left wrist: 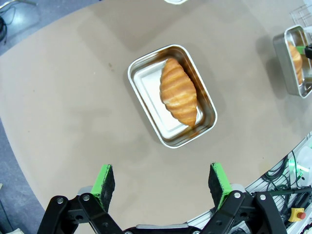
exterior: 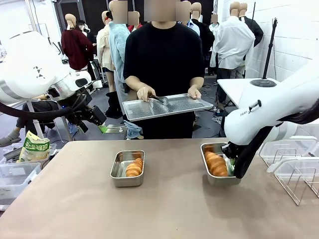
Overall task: Place the bread in airtight containers.
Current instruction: Once an object is inside an Airtight Container , place the container in the center of the table.
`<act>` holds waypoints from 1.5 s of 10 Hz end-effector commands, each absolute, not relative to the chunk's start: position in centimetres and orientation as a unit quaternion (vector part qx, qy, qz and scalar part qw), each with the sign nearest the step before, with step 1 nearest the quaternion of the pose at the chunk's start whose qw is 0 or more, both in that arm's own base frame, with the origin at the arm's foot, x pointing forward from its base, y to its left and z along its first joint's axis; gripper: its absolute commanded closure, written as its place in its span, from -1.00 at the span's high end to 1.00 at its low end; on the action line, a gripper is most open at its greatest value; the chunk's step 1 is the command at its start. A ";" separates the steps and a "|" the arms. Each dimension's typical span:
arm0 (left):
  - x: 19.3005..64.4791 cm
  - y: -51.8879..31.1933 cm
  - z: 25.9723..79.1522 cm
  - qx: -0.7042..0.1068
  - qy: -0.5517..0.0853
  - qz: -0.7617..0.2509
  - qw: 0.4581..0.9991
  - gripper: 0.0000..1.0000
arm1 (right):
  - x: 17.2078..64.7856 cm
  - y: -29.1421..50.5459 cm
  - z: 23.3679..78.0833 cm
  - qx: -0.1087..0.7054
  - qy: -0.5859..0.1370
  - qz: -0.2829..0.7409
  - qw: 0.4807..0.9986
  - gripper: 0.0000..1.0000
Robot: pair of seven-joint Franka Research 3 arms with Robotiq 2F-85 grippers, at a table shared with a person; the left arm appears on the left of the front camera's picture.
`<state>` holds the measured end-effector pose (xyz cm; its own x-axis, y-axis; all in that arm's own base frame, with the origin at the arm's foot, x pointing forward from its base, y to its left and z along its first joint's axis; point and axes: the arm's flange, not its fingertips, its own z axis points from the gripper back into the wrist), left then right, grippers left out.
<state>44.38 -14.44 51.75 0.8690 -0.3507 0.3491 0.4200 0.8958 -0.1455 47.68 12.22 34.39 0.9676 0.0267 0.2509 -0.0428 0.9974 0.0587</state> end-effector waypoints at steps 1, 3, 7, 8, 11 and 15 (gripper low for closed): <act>44.5 -14.4 51.9 -0.109 -0.160 -0.200 0.960 1.00 | 49.5 12.5 33.5 0.045 -0.103 0.023 0.993 -1.00; 44.5 -14.4 51.9 -0.109 -0.160 -0.200 0.960 1.00 | 50.3 12.9 32.8 0.040 -0.092 0.027 0.995 -1.00; 44.5 -14.4 51.9 -0.109 -0.160 -0.200 0.960 1.00 | 50.7 13.1 32.0 0.032 -0.080 0.020 0.996 -0.06; 44.5 -14.4 51.9 -0.109 -0.160 -0.200 0.960 1.00 | 50.8 13.0 32.0 0.032 -0.081 0.018 0.996 0.31; 44.5 -14.4 51.9 -0.109 -0.160 -0.200 0.960 1.00 | 50.6 13.0 32.0 0.031 -0.077 0.013 0.996 1.00; 44.5 -14.4 51.9 -0.109 -0.160 -0.200 0.960 1.00 | 50.7 13.4 32.0 0.033 -0.062 0.022 0.997 1.00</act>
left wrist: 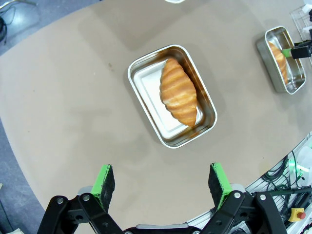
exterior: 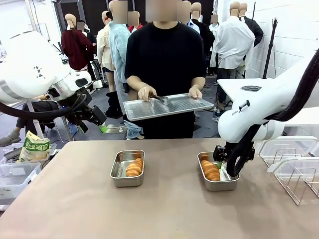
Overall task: Place the bread in airtight containers.
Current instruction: Once an object is inside an Airtight Container , place the container in the center of the table, then pick up one Airtight Container lid and hand it to the human.
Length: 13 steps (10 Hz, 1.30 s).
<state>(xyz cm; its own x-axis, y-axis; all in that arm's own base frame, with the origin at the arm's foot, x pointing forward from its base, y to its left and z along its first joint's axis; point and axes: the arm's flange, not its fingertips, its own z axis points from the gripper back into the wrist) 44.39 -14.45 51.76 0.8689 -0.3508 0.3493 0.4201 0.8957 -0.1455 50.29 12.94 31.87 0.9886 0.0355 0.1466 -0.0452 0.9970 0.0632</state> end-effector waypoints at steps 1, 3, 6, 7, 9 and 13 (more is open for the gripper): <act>44.5 -14.4 51.9 -0.109 -0.160 -0.200 0.960 1.00 | 51.2 14.3 31.6 0.028 -0.020 0.044 0.998 1.00; 44.5 -14.4 51.9 -0.109 -0.160 -0.200 0.960 1.00 | 50.3 12.9 31.9 0.033 -0.073 0.020 0.997 1.00; 44.5 -14.4 51.9 -0.109 -0.160 -0.200 0.960 1.00 | 50.3 12.9 31.9 0.033 -0.073 0.020 0.997 1.00; 44.5 -14.4 51.9 -0.109 -0.160 -0.200 0.960 1.00 | 50.3 12.9 31.9 0.033 -0.073 0.020 0.997 1.00; 44.5 -14.4 51.9 -0.109 -0.160 -0.200 0.960 1.00 | 50.3 12.9 31.9 0.033 -0.073 0.020 0.997 1.00; 44.5 -14.4 51.9 -0.109 -0.160 -0.200 0.960 1.00 | 49.4 12.6 35.8 0.043 -0.109 0.024 0.993 1.00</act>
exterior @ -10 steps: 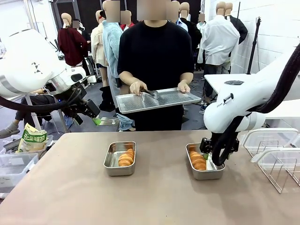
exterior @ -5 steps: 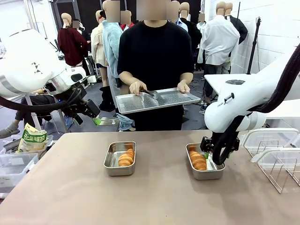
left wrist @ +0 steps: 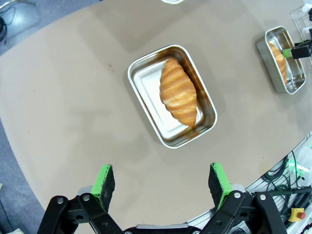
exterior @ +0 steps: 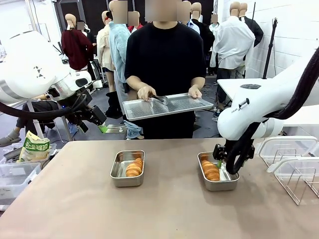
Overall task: Place the bread in airtight containers.
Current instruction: Pick up one Airtight Container lid and hand it to the human.
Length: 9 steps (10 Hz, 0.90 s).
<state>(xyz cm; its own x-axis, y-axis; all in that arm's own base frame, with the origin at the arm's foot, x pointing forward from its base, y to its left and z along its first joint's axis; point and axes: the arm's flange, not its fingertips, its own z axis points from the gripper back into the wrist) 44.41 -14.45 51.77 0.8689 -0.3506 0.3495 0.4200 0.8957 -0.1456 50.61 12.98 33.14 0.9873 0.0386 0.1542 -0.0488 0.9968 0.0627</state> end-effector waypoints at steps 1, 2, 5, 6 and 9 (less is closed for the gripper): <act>44.5 -14.4 51.9 -0.109 -0.160 -0.200 0.960 1.00 | 48.6 12.4 38.9 0.055 -0.144 0.024 0.988 1.00; 44.5 -14.4 51.9 -0.109 -0.160 -0.200 0.960 1.00 | 47.7 12.1 41.2 0.057 -0.179 0.020 0.982 1.00; 44.5 -14.4 51.9 -0.109 -0.160 -0.200 0.960 1.00 | 44.7 10.9 47.9 0.085 -0.246 0.027 0.965 1.00; 44.5 -14.4 51.9 -0.109 -0.160 -0.200 0.960 1.00 | 44.3 10.5 48.6 0.075 -0.233 0.042 0.969 1.00; 44.5 -14.4 51.9 -0.109 -0.160 -0.200 0.960 1.00 | 43.6 9.8 48.3 0.091 -0.221 0.038 0.970 1.00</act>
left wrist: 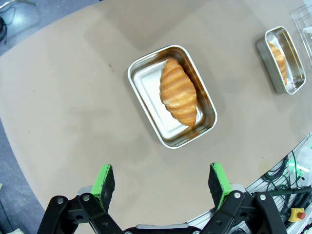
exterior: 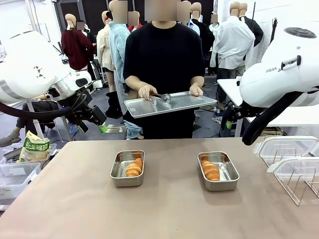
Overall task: Place the bread in airtight containers.
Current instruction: Pick up one Airtight Container lid and hand it to the human.
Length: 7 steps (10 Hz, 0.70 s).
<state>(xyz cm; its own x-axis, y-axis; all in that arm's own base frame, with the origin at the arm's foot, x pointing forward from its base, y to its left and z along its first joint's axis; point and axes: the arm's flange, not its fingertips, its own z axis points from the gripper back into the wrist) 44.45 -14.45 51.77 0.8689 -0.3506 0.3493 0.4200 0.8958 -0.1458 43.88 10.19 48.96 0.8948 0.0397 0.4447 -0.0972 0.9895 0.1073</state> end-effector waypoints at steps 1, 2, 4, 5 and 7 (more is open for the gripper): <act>44.5 -14.4 51.9 -0.109 -0.160 -0.200 0.960 1.00 | 44.0 10.5 49.6 0.061 -0.234 0.036 0.970 1.00; 44.5 -14.4 51.9 -0.109 -0.160 -0.200 0.960 1.00 | 44.0 10.5 49.6 0.061 -0.234 0.036 0.970 1.00; 44.5 -14.4 51.9 -0.109 -0.160 -0.200 0.960 1.00 | 44.0 10.5 49.6 0.061 -0.234 0.036 0.970 1.00; 44.5 -14.4 51.9 -0.109 -0.160 -0.200 0.960 1.00 | 44.0 10.5 49.6 0.061 -0.234 0.036 0.970 1.00; 44.5 -14.4 51.9 -0.109 -0.160 -0.200 0.960 1.00 | 44.0 10.5 49.6 0.061 -0.234 0.036 0.970 1.00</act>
<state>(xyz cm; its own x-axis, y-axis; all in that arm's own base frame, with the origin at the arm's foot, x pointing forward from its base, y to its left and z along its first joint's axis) 44.45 -14.45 51.77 0.8690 -0.3506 0.3493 0.4200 0.8958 -0.1458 44.02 10.47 49.63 0.8883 0.0444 0.4570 -0.1043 0.9888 0.1066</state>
